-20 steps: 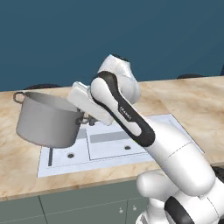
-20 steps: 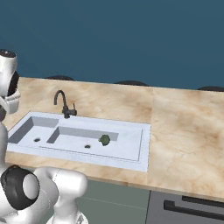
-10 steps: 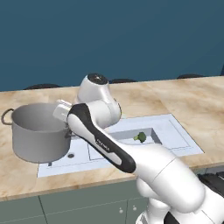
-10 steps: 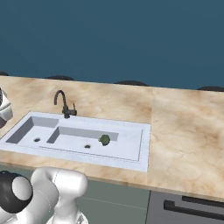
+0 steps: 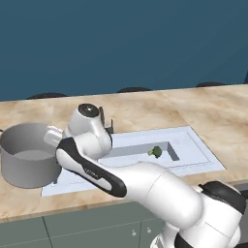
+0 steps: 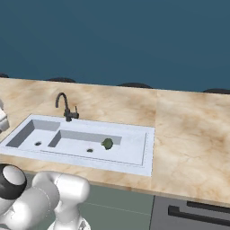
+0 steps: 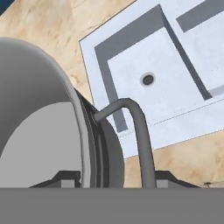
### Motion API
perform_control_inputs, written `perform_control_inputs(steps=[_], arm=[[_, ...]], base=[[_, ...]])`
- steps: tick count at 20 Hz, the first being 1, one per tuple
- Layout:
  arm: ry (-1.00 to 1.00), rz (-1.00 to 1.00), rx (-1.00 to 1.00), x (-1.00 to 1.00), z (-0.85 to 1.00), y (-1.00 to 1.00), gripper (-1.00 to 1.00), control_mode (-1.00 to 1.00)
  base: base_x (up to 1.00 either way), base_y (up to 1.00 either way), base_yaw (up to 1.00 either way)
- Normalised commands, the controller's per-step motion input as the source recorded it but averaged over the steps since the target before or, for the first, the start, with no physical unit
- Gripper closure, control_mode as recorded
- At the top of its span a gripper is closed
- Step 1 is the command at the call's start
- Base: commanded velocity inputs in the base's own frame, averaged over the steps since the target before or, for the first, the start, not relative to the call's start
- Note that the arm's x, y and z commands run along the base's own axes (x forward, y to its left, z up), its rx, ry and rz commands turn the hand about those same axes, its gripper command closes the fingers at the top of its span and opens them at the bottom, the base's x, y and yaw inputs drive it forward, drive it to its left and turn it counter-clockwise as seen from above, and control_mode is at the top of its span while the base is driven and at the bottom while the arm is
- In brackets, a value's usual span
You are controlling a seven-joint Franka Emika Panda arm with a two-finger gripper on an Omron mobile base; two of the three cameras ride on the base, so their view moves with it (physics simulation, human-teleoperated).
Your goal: Dump the broccoli from the pot into the sink. Then turn on the water and wash the broccoli. Then turn off the water and put the broccoli back in the pot.
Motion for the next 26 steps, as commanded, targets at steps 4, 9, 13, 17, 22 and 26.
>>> perform_control_inputs(steps=[4, 9, 13, 17, 22, 26], arm=[[0.0, 0.0, -0.03, 0.22, -0.12, 0.55, 1.0, -1.0], [0.0, 0.0, -0.11, 0.01, -0.09, 0.37, 1.0, -1.0], [0.0, -0.01, -0.12, 0.0, -0.17, 0.2, 1.0, -1.0], [0.0, 0.0, -0.1, 0.04, -0.33, 0.13, 1.0, -1.0], [0.0, 0.0, -0.05, 0.2, -0.39, 0.14, 1.0, -1.0], [0.0, 0.0, 0.0, 0.24, -0.34, 0.15, 1.0, -1.0]], base=[[0.0, 0.0, 0.0], [0.0, 0.0, 0.0], [0.0, 0.0, 0.0], [0.0, 0.0, 0.0], [0.0, 0.0, 0.0], [0.0, 0.0, 0.0]])
